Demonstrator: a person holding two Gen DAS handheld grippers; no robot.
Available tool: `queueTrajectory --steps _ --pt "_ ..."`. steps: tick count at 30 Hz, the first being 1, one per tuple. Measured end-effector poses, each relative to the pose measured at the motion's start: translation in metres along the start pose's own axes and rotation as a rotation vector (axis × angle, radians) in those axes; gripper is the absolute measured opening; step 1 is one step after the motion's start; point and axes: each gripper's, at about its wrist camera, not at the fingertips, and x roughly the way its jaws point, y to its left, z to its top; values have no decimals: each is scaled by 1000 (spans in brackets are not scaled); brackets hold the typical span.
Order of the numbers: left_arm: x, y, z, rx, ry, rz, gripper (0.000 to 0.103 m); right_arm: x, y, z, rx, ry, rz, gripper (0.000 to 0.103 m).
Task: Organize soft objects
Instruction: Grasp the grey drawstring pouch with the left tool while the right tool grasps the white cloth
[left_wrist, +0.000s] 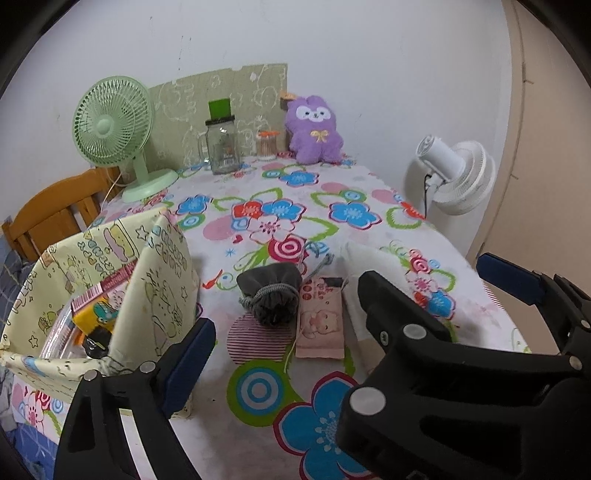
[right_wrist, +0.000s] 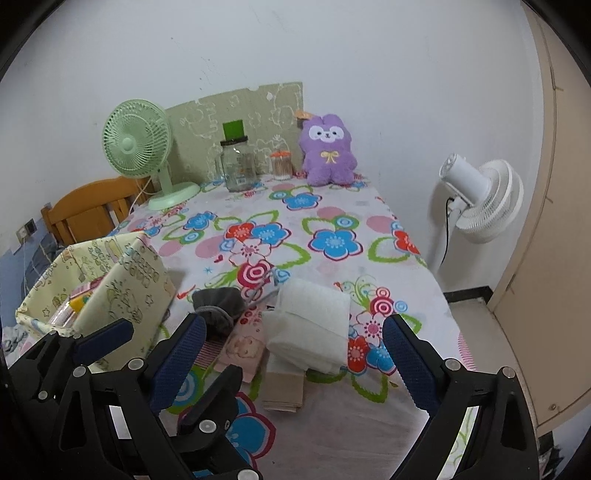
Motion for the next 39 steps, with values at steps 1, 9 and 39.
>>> queueTrajectory --steps 1,9,39 --pt "2 -1 0 -2 6 4 92 5 -1 -1 4 9 3 97" --pt "23 -5 0 -10 37 35 89 33 -10 -1 10 48 29 94" --pt "64 0 17 -44 92 137 84 84 -22 5 69 172 52 22"
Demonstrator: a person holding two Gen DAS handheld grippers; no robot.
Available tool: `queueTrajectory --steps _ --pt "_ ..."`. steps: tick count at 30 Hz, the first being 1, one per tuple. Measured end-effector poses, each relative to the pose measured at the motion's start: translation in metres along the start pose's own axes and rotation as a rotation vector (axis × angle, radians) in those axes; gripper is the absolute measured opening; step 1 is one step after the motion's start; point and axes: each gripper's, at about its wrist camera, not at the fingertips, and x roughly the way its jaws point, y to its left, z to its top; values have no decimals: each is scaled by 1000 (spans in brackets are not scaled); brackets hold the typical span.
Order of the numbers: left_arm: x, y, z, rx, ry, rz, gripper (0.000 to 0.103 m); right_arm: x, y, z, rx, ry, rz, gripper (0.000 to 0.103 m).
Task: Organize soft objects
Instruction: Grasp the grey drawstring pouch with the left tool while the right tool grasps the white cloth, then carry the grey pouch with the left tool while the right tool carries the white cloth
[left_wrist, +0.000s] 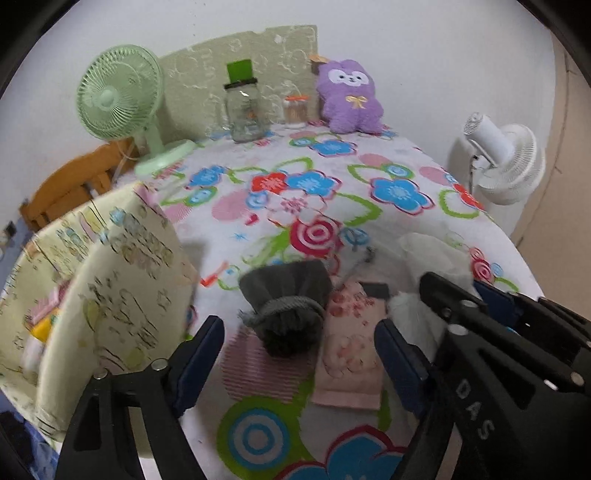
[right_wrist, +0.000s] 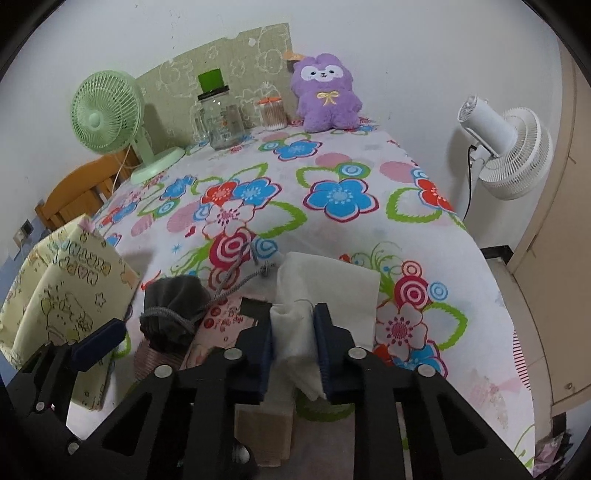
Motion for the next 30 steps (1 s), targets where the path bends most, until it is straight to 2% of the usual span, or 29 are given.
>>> queueTrajectory --steps 9,13,22,30 --pt "14 8 13 -52 16 5 73 -1 2 13 -3 -28 -2 18" --pt "22 9 16 -63 34 -20 65 3 3 18 0 -25 -6 18" --pt "30 12 17 -69 37 -12 47 11 6 20 -7 -12 -21 19" --pt "27 13 16 -61 46 -34 43 10 7 20 -14 -5 -22 18"
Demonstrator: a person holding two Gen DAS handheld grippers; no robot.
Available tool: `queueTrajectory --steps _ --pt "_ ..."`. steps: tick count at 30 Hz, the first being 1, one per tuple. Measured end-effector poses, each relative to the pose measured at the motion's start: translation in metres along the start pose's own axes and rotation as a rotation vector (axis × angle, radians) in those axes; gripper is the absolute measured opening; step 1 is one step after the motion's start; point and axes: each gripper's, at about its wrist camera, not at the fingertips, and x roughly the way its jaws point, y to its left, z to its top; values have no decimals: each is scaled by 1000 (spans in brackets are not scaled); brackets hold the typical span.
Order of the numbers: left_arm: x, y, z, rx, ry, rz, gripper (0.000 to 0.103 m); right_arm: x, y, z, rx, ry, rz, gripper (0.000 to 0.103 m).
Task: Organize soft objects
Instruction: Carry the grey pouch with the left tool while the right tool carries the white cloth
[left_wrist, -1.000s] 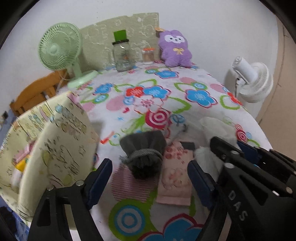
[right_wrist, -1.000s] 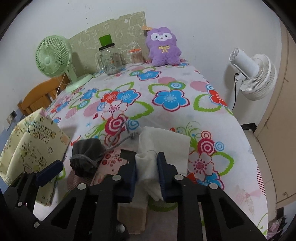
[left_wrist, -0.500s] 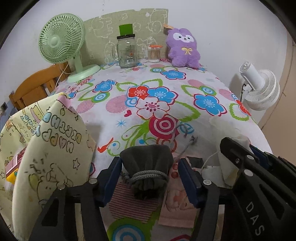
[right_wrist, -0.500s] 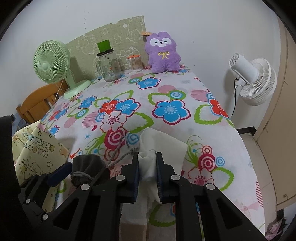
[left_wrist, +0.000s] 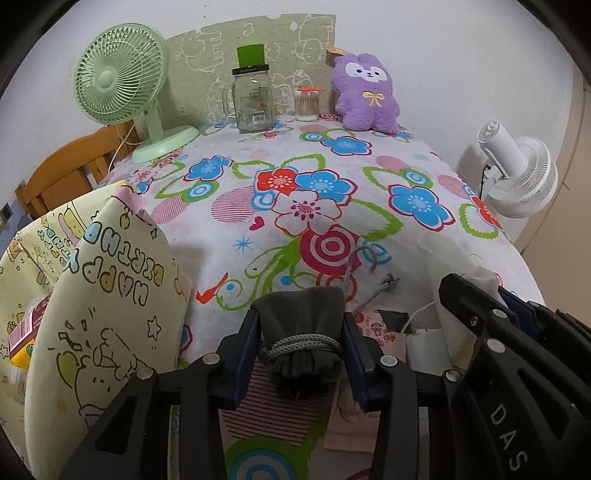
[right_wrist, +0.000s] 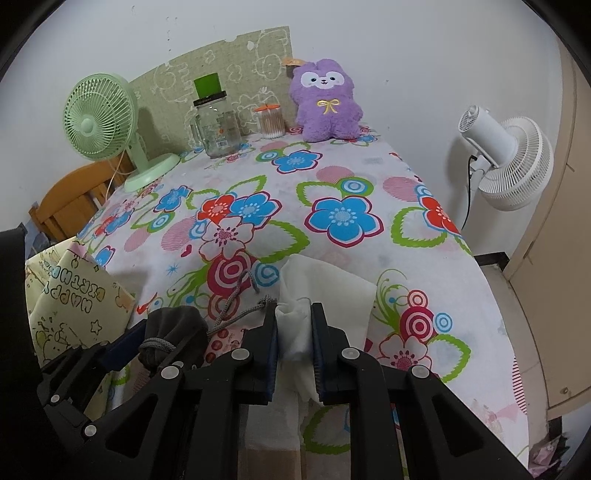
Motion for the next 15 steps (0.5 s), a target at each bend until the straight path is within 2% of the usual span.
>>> queueTrajectory --steps 15 --pt "-27 -6 -4 27 -14 -37 42 -30 0 -5 33 -31 -7 18"
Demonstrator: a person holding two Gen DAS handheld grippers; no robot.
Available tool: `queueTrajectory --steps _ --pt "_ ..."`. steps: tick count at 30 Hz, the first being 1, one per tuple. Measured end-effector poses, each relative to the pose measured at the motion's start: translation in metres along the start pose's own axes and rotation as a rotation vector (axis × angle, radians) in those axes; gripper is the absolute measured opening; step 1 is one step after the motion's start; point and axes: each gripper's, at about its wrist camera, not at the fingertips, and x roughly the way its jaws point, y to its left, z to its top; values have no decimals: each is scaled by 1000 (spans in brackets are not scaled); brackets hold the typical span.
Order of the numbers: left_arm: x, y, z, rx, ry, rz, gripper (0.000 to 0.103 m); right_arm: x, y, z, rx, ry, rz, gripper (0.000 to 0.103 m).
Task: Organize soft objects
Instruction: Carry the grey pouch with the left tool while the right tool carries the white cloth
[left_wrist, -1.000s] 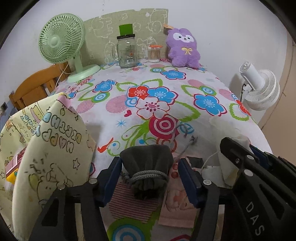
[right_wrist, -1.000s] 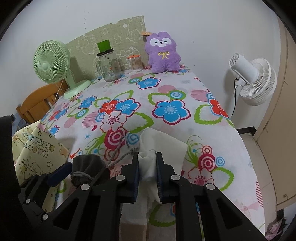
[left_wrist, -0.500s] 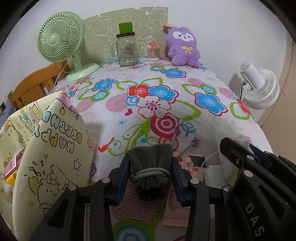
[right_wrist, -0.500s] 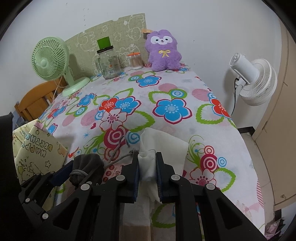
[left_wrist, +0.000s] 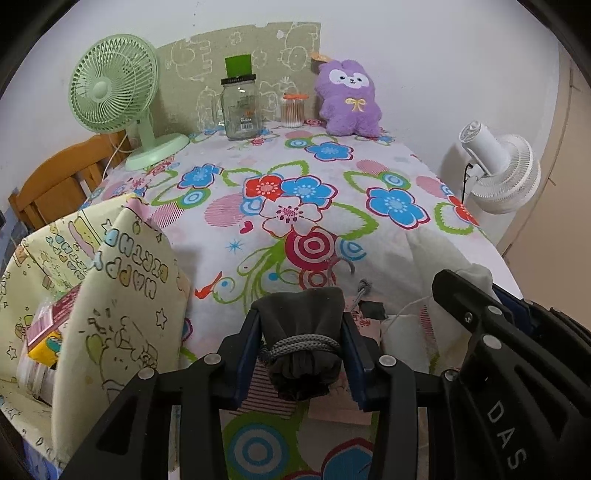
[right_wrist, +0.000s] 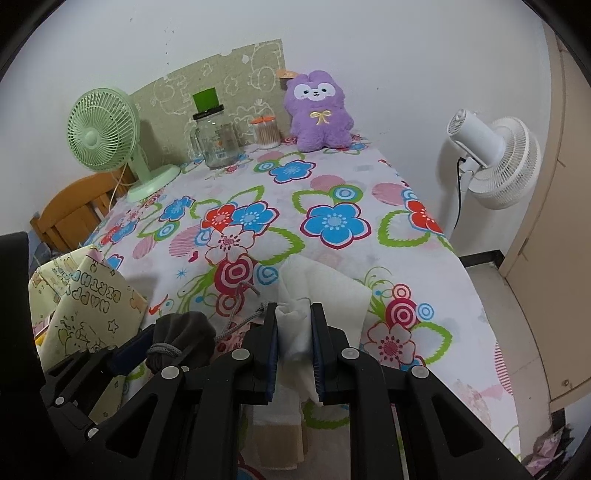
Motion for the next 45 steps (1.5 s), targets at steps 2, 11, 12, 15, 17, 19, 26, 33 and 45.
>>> queueTrajectory --steps 2,11,12,15,17,19,26,33,45 --pt "-6 0 0 2 -14 0 42 -6 0 0 1 -9 1 18" --pt "-30 -1 2 21 -65 -15 42 -31 4 3 -11 -50 -7 18" --pt "-33 -1 2 24 -71 -16 42 -32 4 3 -10 -52 -8 18" --pt "-43 -1 5 34 -89 -20 42 -41 6 4 -6 -62 -14 18" --pt "-50 0 7 36 -103 -25 42 -48 7 6 -4 -71 -16 18" --pt "-57 1 8 36 -113 -31 42 -54 9 7 -4 -79 -20 18" --pt "-77 3 13 47 -147 -45 42 -76 16 12 -10 -107 -22 18" --pt "-97 6 16 54 -180 -54 42 -97 23 17 -22 -136 -32 18" --pt "-121 20 17 61 -209 -54 42 -120 41 17 -42 -173 -25 18"
